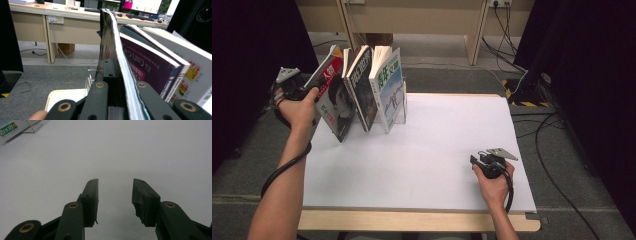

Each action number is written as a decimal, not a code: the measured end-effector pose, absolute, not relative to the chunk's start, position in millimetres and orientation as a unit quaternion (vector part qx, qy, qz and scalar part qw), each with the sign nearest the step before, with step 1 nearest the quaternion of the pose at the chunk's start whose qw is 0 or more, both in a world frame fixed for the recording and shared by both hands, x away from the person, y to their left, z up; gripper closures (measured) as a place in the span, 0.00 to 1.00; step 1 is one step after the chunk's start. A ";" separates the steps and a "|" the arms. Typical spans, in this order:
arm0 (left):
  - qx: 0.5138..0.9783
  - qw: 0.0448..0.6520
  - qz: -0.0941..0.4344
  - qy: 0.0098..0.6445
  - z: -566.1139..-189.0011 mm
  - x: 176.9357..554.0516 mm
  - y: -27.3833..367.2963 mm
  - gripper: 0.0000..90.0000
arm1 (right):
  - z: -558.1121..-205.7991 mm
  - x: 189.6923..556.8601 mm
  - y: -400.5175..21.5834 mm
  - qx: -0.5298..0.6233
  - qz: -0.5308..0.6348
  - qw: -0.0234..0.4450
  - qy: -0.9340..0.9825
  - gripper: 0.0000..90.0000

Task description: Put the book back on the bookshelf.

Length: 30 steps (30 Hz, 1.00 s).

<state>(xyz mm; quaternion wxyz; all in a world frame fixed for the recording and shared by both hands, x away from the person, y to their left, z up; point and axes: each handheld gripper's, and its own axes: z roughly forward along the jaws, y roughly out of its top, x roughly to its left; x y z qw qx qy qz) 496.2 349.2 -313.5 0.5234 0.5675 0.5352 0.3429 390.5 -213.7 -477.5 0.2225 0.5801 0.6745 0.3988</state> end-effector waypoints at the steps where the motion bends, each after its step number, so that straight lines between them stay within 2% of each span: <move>1: 0.569 0.520 0.345 0.536 -314.5 497.0 348.8 0.96 | -477.7 390.8 -214.0 0.578 0.399 0.224 0.676 0.64; 30: 0.545 0.526 0.363 0.542 -321.8 519.0 333.9 0.96 | -479.8 392.0 -211.7 0.575 0.396 0.221 0.681 0.64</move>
